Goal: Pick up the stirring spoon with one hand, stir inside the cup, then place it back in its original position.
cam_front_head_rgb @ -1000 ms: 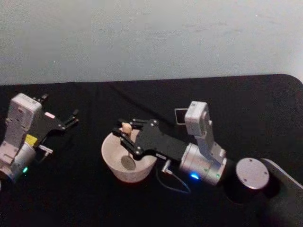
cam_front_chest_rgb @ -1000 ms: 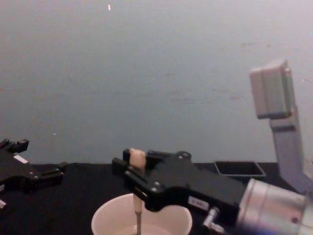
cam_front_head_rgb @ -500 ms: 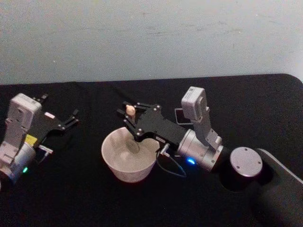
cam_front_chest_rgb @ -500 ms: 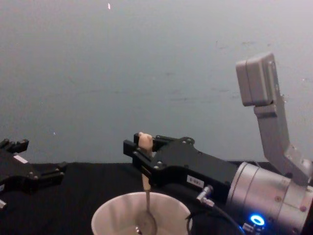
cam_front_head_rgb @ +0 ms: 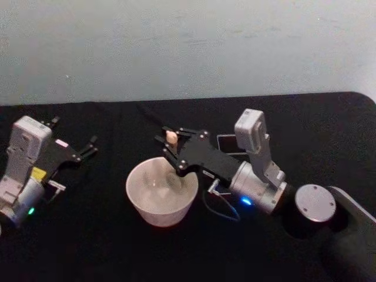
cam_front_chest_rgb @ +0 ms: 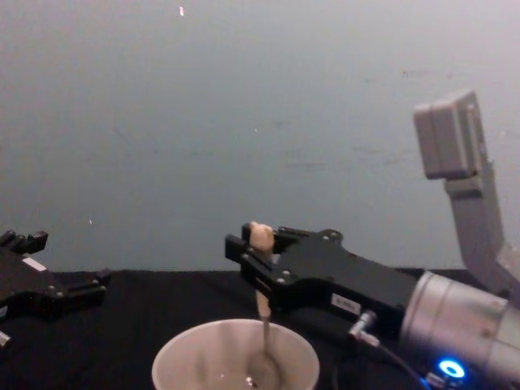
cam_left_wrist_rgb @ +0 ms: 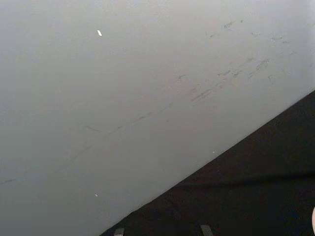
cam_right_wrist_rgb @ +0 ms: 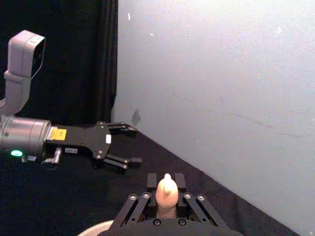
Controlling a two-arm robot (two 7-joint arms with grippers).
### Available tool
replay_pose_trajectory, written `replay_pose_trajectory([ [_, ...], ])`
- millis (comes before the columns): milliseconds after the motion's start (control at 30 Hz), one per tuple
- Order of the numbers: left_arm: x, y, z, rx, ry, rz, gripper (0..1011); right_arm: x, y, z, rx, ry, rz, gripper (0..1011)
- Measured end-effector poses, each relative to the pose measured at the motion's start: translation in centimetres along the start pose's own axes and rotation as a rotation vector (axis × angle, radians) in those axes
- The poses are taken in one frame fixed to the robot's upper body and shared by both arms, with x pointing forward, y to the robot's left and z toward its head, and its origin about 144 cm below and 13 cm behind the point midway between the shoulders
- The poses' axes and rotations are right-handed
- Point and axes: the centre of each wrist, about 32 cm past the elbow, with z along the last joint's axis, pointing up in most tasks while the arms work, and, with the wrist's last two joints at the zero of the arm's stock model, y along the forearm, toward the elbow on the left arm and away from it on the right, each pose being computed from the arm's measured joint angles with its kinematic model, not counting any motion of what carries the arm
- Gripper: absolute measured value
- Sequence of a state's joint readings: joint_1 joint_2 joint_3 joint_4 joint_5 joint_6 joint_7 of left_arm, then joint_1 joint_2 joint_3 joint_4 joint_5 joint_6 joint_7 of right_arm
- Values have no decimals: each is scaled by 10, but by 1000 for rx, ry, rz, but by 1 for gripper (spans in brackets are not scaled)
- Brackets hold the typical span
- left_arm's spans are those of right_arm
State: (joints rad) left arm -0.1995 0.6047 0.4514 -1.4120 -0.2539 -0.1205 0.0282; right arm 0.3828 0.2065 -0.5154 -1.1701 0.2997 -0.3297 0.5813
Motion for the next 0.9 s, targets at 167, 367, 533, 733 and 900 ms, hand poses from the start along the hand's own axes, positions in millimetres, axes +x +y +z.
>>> replay_pose_trajectory([
  [167, 0, 0, 0, 0, 0, 0, 1001, -1, -15, 1, -13, -16, 14, 212],
  [367, 0, 0, 0, 0, 0, 0, 1001, -8, -30, 2, -26, -4, 48, 212],
  [533, 0, 0, 0, 0, 0, 0, 1001, -18, -33, 3, -22, 23, 81, 212],
  [733, 0, 0, 0, 0, 0, 0, 1001, -31, -26, 4, -9, 60, 108, 212],
  [900, 0, 0, 0, 0, 0, 0, 1001, -37, -14, 4, -2, 78, 123, 212],
])
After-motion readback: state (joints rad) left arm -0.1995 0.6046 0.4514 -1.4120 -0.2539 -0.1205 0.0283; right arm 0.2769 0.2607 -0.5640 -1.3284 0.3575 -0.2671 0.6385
